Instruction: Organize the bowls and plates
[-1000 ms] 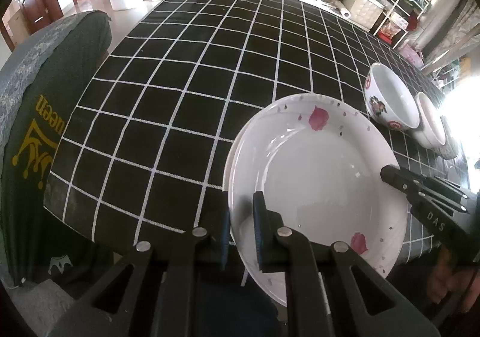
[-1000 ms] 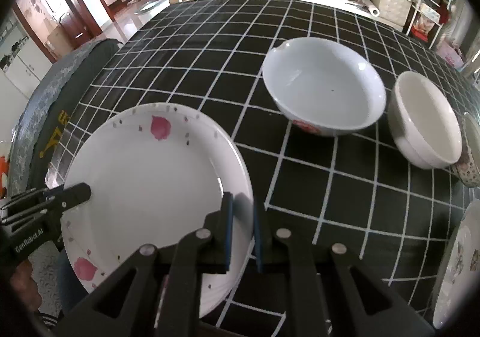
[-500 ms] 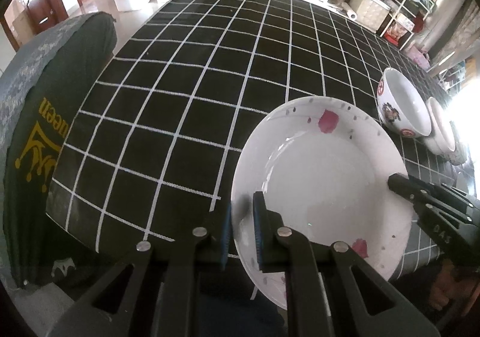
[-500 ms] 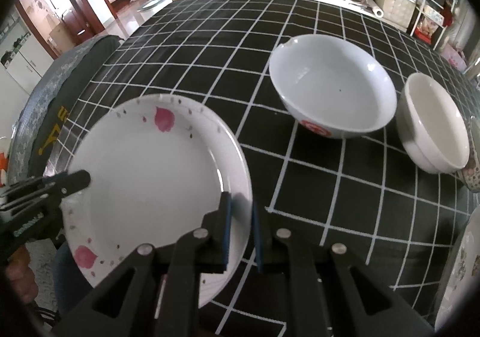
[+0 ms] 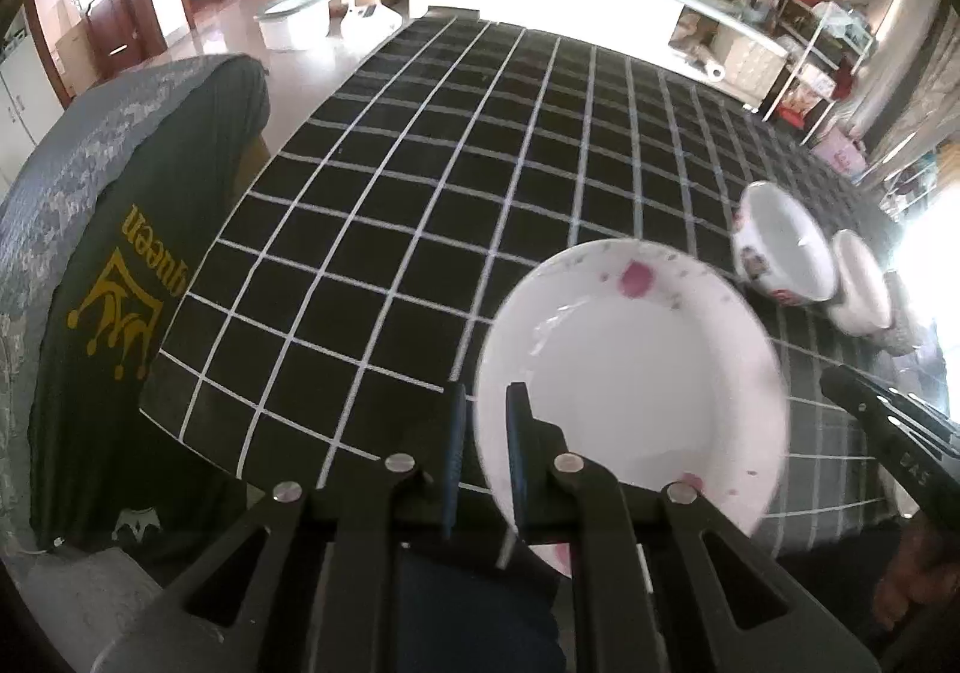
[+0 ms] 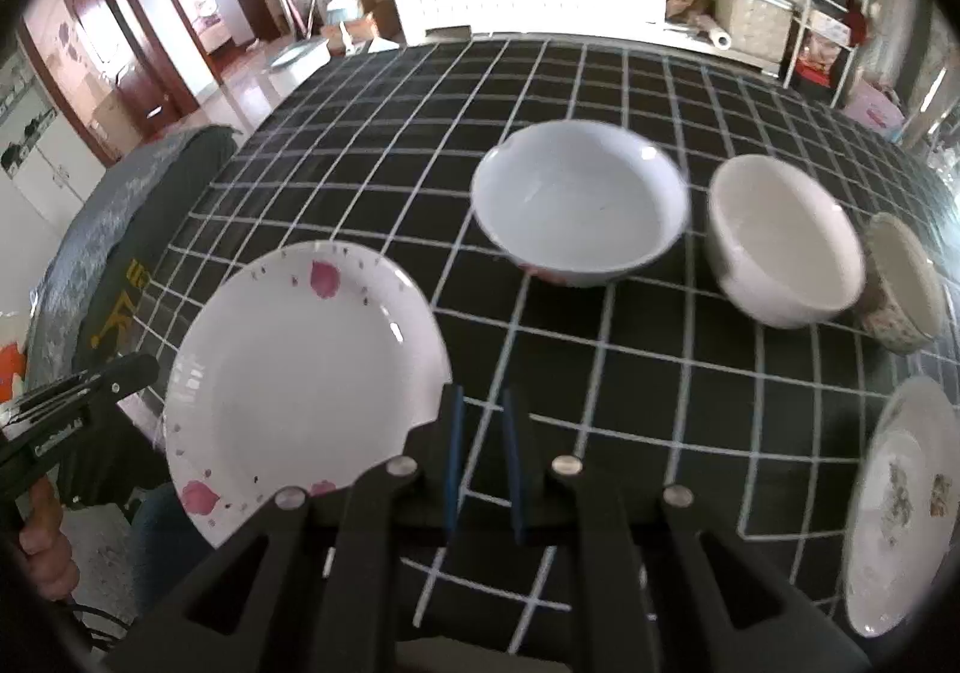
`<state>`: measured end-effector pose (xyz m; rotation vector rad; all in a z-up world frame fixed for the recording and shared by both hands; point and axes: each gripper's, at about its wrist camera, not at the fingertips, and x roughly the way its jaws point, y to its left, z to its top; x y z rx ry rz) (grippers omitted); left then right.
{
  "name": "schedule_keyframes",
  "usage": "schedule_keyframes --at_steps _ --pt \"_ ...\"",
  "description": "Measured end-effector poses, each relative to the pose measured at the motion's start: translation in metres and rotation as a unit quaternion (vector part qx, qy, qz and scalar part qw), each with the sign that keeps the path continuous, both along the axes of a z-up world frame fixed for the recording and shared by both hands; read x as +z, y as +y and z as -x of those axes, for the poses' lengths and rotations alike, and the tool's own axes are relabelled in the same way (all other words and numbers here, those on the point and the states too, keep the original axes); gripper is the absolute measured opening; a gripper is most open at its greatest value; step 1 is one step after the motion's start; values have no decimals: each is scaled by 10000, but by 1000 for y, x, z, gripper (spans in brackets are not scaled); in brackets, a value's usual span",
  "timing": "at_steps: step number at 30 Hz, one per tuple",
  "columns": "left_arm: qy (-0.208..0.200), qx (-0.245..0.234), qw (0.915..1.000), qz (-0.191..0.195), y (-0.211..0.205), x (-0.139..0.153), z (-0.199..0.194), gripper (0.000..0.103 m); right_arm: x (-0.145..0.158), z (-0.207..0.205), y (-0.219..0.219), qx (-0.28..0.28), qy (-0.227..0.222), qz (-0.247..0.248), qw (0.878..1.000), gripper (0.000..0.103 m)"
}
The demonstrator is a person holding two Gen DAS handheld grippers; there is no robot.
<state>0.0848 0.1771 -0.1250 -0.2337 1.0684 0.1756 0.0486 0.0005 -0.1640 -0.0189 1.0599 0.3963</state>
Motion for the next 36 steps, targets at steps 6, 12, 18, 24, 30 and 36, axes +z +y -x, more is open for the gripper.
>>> schedule_keyframes --at_steps 6,12,18,24,30,36 --pt "-298 -361 9989 45 -30 27 10 10 26 17 -24 -229 -307 -137 9992 17" --pt "-491 -764 9958 120 -68 45 15 10 45 31 -49 -465 -538 -202 9973 17" --pt "-579 -1229 9906 136 -109 55 9 10 55 40 -80 -802 -654 -220 9944 17" --pt "-659 -1751 9823 127 -162 65 2 10 54 45 -129 -1269 -572 -279 9899 17" --pt "-601 -2372 9695 152 -216 68 -5 10 55 53 -180 -1700 -575 -327 9832 17" --pt "-500 -2802 9584 205 -262 64 -14 10 54 61 -223 -2051 -645 -373 9759 17"
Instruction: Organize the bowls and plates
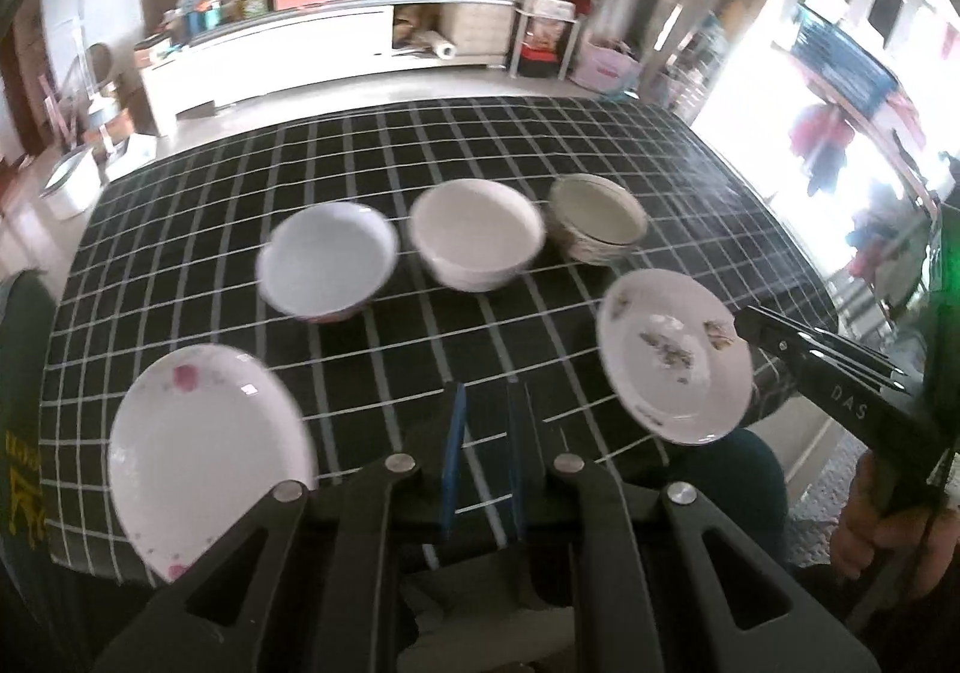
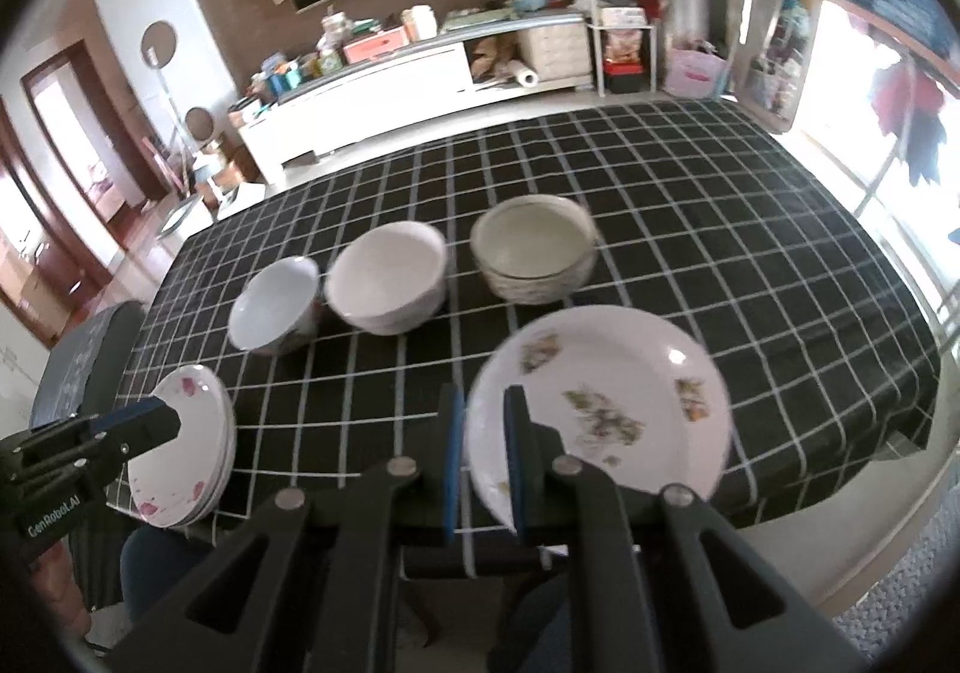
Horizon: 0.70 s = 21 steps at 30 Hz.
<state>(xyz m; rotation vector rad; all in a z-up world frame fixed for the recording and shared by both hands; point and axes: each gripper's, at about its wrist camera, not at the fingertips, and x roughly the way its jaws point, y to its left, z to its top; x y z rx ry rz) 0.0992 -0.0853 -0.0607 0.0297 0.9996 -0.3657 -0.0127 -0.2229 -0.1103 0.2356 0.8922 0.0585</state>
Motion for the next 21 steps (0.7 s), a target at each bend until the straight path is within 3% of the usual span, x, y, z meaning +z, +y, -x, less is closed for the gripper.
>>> schedule_keyframes --at_steps 10,21 --pt "127 -557 9982 -185 -64 -12 -12 10 -21 2 -57 -469 207 -148 9986 17" --pt "753 -749 9941 -237 -106 -65 -35 10 -62 -4 -101 -800 658 -272 9943 17"
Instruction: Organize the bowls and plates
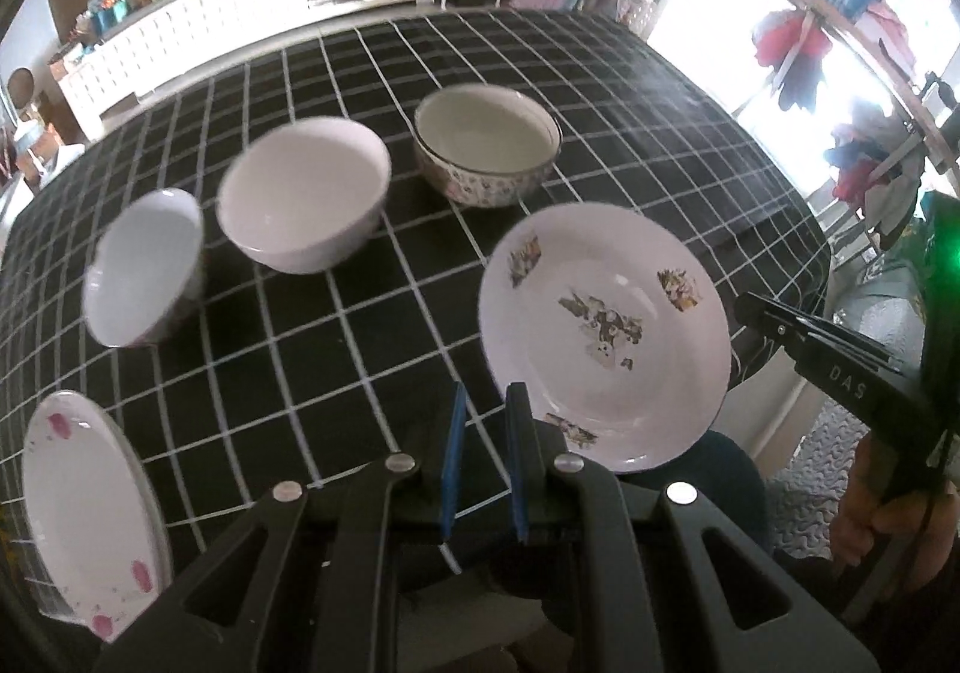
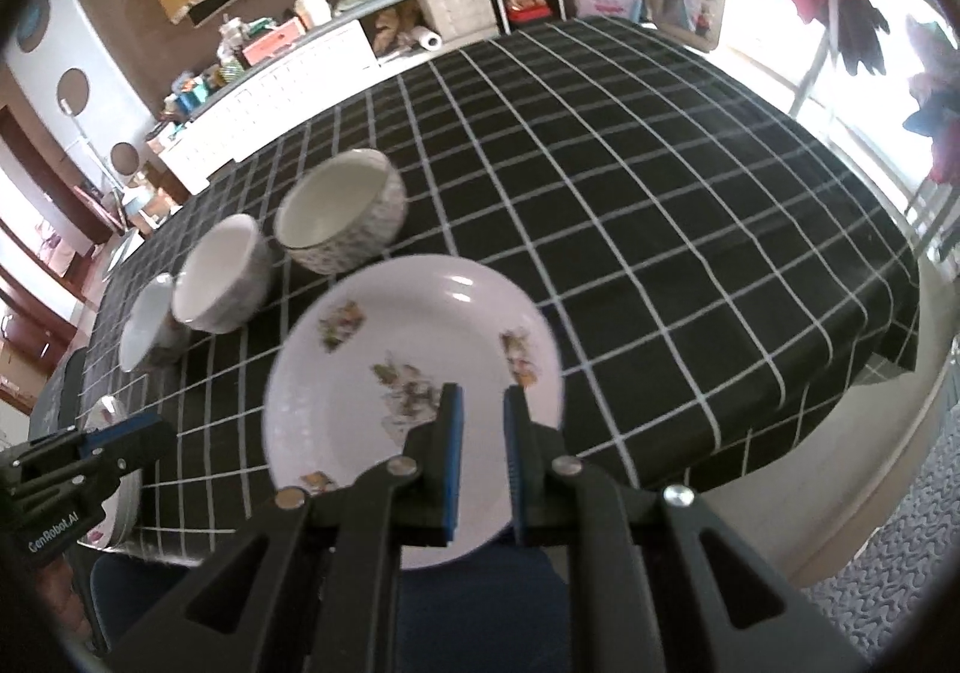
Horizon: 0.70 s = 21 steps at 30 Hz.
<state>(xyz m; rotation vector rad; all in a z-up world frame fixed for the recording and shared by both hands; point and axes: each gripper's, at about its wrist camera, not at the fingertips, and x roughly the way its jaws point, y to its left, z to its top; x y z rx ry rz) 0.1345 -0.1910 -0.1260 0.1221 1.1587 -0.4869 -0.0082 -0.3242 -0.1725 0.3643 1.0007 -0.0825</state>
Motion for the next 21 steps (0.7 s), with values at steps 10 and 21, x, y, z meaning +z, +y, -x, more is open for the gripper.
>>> schedule_keyframes --at_steps 10,21 --pt "390 18 9992 -86 -19 -42 -25 10 -26 -13 -17 5 181 -77 9998 17" --pt "483 17 9988 -92 -30 -63 -35 11 -38 -24 -22 127 252 19 9996 17"
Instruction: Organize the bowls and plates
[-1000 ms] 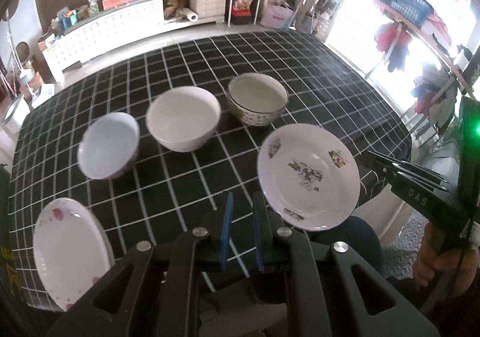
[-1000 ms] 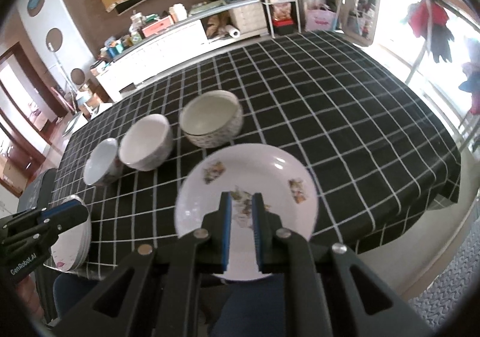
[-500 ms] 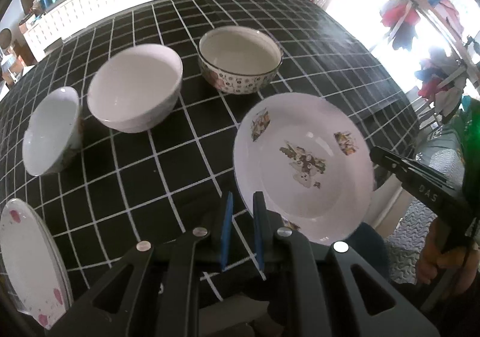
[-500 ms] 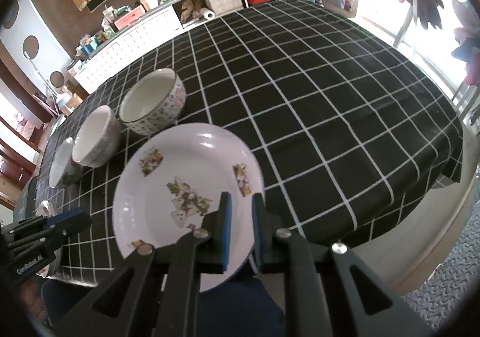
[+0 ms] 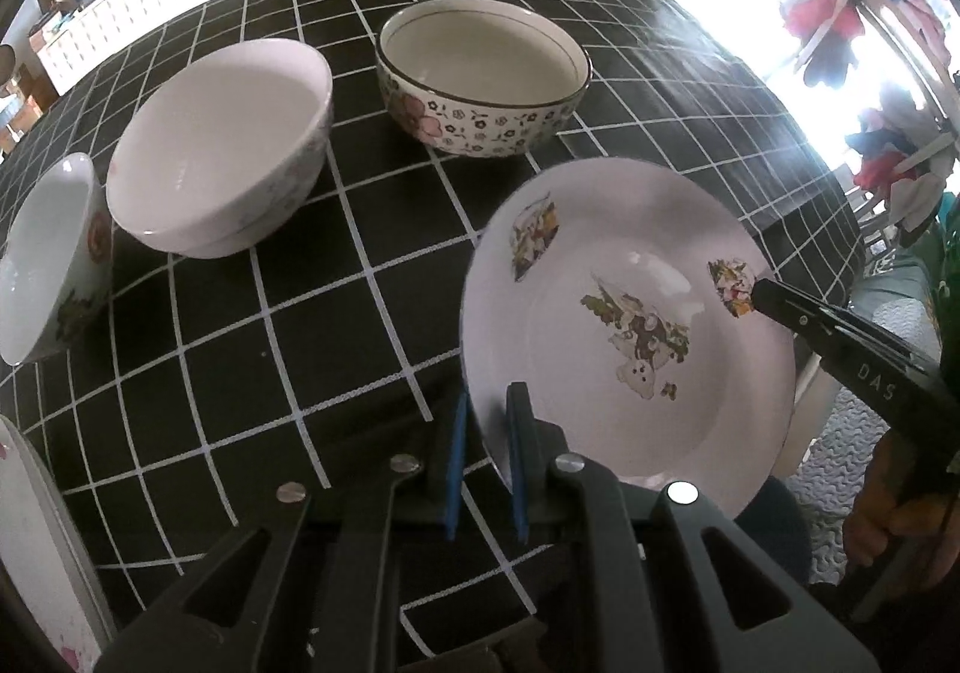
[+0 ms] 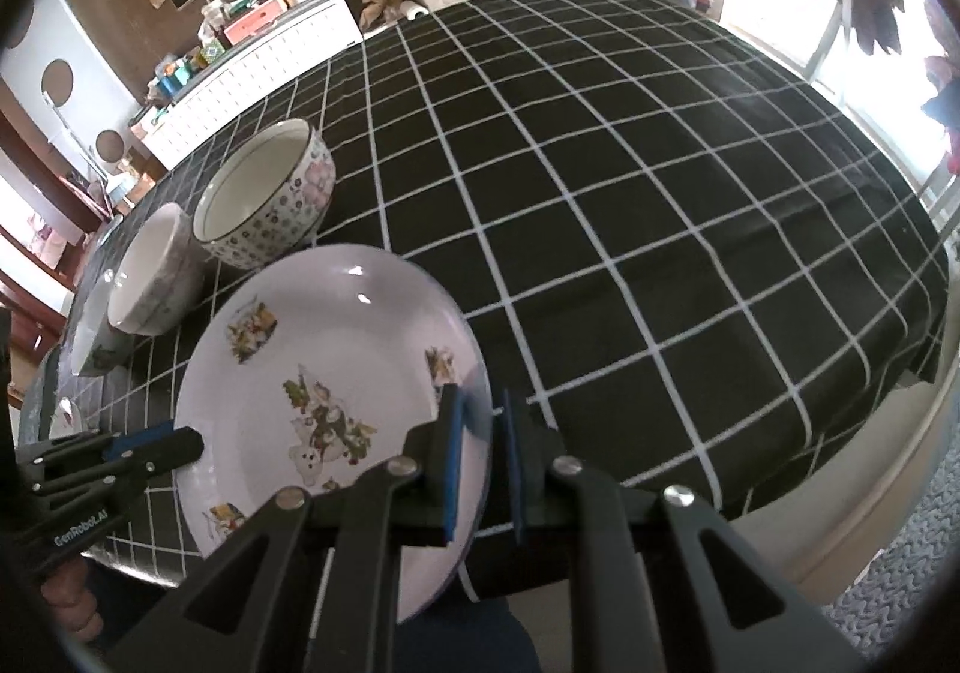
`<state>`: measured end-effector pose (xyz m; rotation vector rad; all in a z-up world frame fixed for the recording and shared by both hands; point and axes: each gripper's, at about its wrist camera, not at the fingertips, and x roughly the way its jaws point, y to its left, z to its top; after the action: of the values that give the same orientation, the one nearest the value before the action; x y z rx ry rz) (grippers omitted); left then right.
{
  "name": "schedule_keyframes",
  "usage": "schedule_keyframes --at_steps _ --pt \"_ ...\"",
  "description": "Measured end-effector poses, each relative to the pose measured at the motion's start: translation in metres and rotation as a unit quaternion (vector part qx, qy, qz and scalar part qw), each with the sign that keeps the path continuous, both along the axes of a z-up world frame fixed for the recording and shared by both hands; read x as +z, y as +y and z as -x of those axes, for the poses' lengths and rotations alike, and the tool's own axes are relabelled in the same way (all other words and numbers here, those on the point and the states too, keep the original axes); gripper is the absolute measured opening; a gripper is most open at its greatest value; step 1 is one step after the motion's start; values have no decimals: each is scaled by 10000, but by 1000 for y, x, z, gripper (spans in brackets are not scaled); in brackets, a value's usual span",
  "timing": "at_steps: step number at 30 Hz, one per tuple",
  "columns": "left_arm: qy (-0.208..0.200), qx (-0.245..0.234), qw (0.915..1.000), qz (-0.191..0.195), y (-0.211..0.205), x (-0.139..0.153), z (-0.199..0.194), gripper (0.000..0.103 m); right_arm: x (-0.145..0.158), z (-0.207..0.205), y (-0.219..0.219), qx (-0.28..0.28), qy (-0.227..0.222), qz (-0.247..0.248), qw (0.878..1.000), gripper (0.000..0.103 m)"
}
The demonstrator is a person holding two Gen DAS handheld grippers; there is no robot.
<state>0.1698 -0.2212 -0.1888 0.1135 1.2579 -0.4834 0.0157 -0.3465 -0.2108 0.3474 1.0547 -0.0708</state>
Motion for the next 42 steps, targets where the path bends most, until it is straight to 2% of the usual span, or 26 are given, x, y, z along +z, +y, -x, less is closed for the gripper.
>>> schedule_keyframes --at_steps 4,8,16,20,25,33,42 --pt "9 40 10000 61 3 0 0 11 -1 -3 7 149 -48 288 9995 15" --pt "-18 141 9999 43 11 0 3 11 1 -5 13 212 -8 373 9991 15" --pt "-51 547 9985 -8 55 1 14 11 2 -4 46 578 138 336 9977 15" --pt "110 900 9957 179 88 -2 20 11 3 -4 73 819 180 409 9956 15" --pt "15 1090 9940 65 119 -1 31 11 4 -7 108 1075 196 472 9929 15" --pt "79 1538 9880 112 167 -3 37 11 3 -20 150 1442 257 534 9878 15" --pt "86 1781 9838 158 193 -4 42 11 0 -32 175 1692 241 598 9835 16"
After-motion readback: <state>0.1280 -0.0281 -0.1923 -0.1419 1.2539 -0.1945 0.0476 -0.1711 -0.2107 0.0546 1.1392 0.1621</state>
